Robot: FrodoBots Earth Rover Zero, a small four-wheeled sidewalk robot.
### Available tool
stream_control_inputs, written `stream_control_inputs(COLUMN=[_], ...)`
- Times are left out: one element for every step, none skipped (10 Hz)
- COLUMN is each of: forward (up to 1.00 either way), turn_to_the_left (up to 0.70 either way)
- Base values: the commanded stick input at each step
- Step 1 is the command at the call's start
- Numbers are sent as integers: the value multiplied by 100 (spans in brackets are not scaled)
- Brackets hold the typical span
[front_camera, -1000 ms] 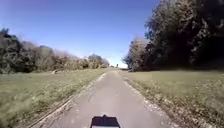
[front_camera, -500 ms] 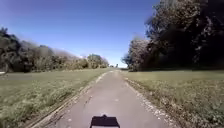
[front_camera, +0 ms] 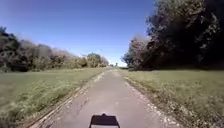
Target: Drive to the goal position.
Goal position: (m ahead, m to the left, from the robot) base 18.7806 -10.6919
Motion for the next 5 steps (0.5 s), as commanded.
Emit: stream_control_inputs(forward=[50,50,50,50,50], turn_to_the_left=[0,0,0,0,0])
